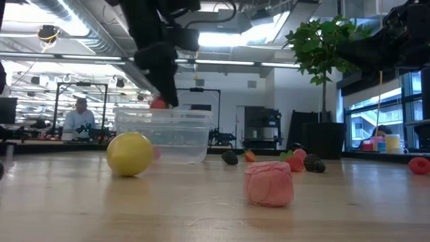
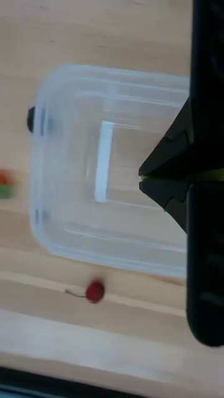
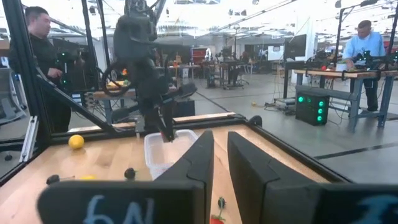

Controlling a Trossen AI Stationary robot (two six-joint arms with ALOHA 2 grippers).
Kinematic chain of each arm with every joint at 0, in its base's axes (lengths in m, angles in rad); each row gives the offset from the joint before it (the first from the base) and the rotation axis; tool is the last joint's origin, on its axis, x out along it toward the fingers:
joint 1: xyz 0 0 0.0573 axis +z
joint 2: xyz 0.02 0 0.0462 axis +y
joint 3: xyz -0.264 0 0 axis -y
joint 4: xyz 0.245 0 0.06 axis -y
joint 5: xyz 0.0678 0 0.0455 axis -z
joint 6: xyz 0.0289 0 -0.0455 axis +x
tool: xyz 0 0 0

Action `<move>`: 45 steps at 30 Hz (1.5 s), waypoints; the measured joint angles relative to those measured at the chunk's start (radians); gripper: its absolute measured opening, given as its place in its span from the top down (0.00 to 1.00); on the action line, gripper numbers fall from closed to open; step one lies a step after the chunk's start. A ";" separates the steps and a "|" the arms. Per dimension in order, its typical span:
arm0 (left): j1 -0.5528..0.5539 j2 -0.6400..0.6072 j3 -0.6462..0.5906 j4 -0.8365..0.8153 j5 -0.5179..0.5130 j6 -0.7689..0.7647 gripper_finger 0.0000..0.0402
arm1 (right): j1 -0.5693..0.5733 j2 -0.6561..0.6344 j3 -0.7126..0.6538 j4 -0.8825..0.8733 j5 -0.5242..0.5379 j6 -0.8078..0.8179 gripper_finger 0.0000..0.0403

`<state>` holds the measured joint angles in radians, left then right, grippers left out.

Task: Pick and placing Produce into tupperware
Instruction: Put the bottom strawberry into the transparent bin

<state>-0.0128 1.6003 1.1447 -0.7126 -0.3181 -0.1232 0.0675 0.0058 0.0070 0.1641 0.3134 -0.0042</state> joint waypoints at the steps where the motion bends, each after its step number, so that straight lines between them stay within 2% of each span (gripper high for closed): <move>1: 0.000 0.000 -0.005 -0.004 0.000 -0.001 0.99 | 0.000 0.001 0.000 -0.001 0.000 0.003 0.87; 4: 0.007 0.014 -0.021 0.054 0.000 0.000 0.99 | 0.000 0.001 0.000 -0.007 0.000 0.012 0.87; 17: 0.015 0.054 -0.042 0.110 0.045 0.000 0.97 | 0.000 0.002 0.000 -0.010 0.000 0.025 0.87; 45: 0.015 0.058 -0.042 0.122 0.047 0.002 0.97 | 0.000 0.002 0.000 -0.011 0.000 0.025 0.87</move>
<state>0.0017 1.6578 1.1023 -0.5903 -0.2707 -0.1215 0.0677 0.0074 0.0071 0.1527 0.3138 0.0212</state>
